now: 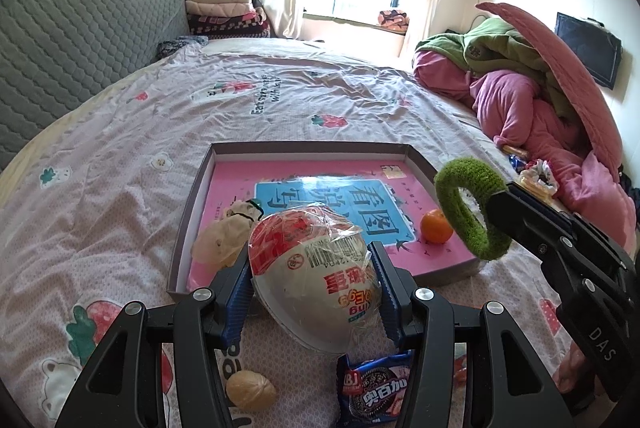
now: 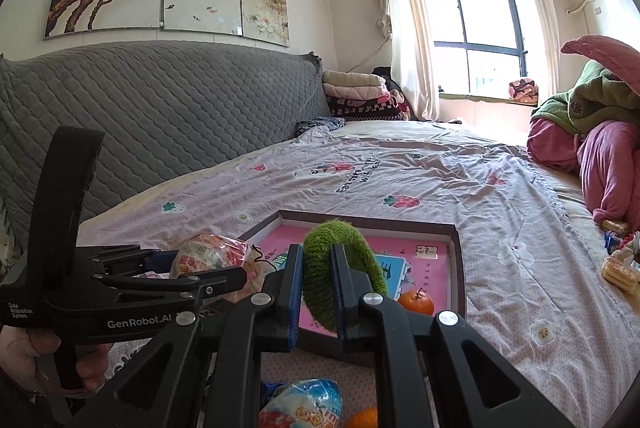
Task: Organize objects
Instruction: 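Carry the green ring with the right tool while the left tool carries the snack over the tray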
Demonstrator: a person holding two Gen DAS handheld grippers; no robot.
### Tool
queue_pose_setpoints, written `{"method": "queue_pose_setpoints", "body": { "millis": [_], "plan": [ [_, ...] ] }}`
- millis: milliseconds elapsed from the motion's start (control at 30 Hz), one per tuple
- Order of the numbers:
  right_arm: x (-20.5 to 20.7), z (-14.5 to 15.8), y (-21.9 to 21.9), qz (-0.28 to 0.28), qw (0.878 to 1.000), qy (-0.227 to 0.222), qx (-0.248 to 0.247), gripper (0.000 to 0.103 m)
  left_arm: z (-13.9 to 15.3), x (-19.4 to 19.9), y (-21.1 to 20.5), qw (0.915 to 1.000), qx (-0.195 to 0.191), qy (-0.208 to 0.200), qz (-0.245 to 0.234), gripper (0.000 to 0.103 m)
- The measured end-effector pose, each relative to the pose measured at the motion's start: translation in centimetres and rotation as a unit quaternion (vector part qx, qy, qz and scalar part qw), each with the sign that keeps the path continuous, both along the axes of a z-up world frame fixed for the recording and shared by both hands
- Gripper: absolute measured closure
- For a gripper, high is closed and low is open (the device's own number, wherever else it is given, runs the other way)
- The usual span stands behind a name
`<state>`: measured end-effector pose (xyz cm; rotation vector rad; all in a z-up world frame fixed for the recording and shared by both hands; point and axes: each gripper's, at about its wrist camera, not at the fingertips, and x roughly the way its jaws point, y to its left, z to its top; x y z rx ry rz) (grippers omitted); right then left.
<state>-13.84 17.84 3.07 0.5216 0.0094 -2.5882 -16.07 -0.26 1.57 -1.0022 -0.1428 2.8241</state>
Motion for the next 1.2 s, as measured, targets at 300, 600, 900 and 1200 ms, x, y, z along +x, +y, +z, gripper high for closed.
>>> {"method": "queue_pose_setpoints", "body": {
  "millis": [300, 600, 900, 1200],
  "plan": [
    [-0.9, 0.2, -0.4, 0.009, 1.0, 0.002, 0.003, 0.089, 0.1, -1.2, 0.2, 1.0, -0.007, 0.003, 0.0, 0.047],
    [-2.2, 0.2, -0.6, 0.015, 1.0, -0.001, 0.008, 0.089, 0.1, -2.7, 0.3, 0.9999, -0.011, 0.002, 0.003, 0.047],
    [-4.5, 0.0, -0.5, 0.021, 1.0, -0.016, 0.002, 0.089, 0.2, -4.9, 0.1, 0.9999, -0.011, 0.004, 0.01, 0.047],
    [-6.4, -1.5, -0.3, 0.031, 0.998, -0.051, -0.006, 0.089, -0.7, -6.8, 0.7, 0.9997, -0.019, -0.003, 0.013, 0.047]
  ]
}}
